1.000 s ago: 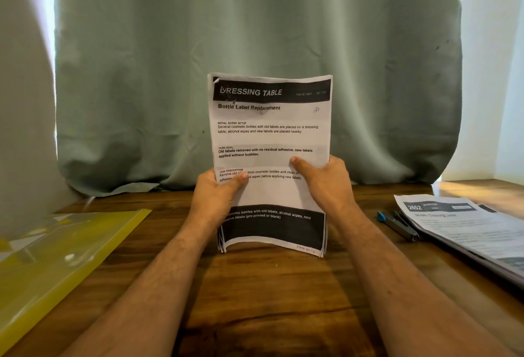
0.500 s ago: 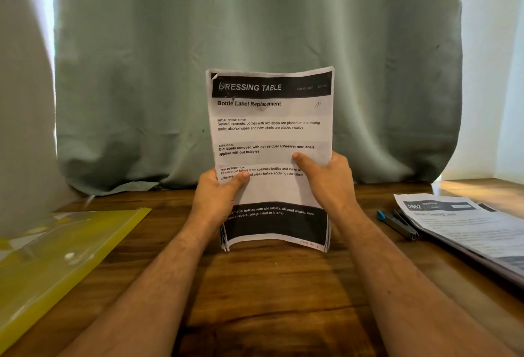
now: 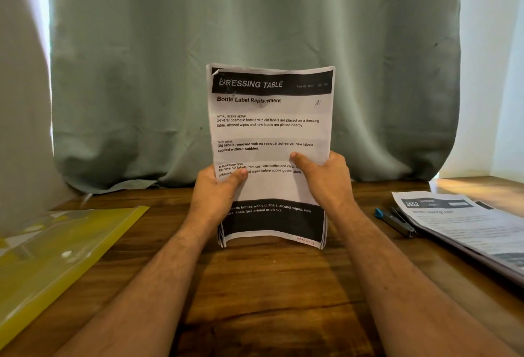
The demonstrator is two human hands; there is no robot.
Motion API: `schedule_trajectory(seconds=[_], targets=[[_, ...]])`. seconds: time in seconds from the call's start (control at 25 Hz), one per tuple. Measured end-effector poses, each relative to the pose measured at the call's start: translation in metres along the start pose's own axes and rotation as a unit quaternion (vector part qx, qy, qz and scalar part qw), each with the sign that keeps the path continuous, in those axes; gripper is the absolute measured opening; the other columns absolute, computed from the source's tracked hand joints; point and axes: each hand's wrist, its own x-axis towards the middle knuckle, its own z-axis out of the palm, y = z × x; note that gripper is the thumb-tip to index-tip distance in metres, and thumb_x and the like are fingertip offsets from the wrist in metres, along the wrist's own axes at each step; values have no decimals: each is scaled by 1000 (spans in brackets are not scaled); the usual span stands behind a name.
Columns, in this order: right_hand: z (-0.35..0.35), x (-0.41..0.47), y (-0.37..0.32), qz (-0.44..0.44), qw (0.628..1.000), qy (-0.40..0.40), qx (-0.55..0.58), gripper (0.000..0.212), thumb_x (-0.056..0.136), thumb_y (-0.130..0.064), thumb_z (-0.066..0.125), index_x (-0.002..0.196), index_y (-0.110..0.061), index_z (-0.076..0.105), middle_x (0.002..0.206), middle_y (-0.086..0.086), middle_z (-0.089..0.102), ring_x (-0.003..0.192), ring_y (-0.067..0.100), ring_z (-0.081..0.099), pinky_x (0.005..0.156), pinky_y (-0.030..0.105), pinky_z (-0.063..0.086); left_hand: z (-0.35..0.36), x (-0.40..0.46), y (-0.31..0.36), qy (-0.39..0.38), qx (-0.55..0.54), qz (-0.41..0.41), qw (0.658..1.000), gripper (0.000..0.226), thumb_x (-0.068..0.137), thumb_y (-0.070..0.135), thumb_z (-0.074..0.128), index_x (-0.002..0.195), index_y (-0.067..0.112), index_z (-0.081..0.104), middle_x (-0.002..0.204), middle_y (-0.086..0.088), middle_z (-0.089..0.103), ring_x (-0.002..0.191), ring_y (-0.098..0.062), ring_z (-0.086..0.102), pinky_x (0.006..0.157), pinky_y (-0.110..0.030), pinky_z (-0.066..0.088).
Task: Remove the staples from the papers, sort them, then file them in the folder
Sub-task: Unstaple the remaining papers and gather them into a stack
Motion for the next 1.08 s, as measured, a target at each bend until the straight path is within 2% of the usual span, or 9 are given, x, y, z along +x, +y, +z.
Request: schedule_trajectory(seconds=[0.28, 0.56, 0.68, 0.8, 0.88, 1.0, 1.08], targets=[[0, -1, 0, 0, 1000, 3, -10, 24, 88, -33, 71, 109, -21, 73, 100, -4, 75, 87, 11, 71, 81, 35, 59, 0, -2, 0, -3, 3, -5, 1000, 15, 95, 15, 66, 98, 30, 68, 91, 10, 76, 89, -9, 74, 71, -23, 59], [0, 0, 2, 3, 1000, -4, -1, 17, 87, -34, 72, 101, -26, 72, 97, -6, 76, 87, 12, 72, 83, 40, 59, -1, 1, -2, 0, -9, -33, 999, 14, 93, 14, 68, 100, 27, 70, 101, 2, 77, 98, -18, 73, 87, -40, 59], [-2, 0, 1, 5, 1000, -17, 25, 8, 90, -36, 70, 97, -32, 67, 96, -7, 76, 85, 11, 72, 81, 38, 60, 0, 2, 1, 2, -48, -48, 998, 15, 92, 7, 68, 101, 19, 71, 101, -3, 78, 96, -23, 74, 89, -43, 59], [-7, 4, 1, -8, 998, -19, 59, 17, 95, -36, 62, 107, -24, 67, 95, -7, 76, 83, 9, 73, 76, 34, 59, -8, 5, 5, -36, -123, -136, 982, 23, 93, 2, 63, 114, 7, 68, 109, -13, 76, 98, -31, 74, 88, -47, 59], [-9, 5, 5, 14, 998, -26, 61, 19, 98, -34, 58, 106, -19, 67, 94, -5, 76, 82, 12, 74, 77, 37, 60, -16, 7, 3, -80, -122, -212, 966, 30, 94, 6, 60, 123, 6, 65, 114, -15, 74, 103, -36, 72, 93, -53, 56], [-10, 5, 15, 91, 991, -61, 70, 19, 101, -32, 54, 106, -20, 68, 97, -4, 76, 87, 17, 74, 85, 42, 59, -16, 3, -2, -120, -72, -285, 948, 29, 96, 5, 56, 123, 8, 65, 113, -16, 74, 106, -39, 70, 92, -53, 55], [-12, 4, 19, 148, 984, -80, 63, 23, 102, -31, 53, 109, -16, 69, 92, -4, 76, 82, 17, 74, 76, 36, 60, -15, -1, -4, -135, -57, -318, 937, 28, 97, 3, 53, 123, 7, 64, 114, -17, 74, 106, -40, 69, 88, -51, 56]])
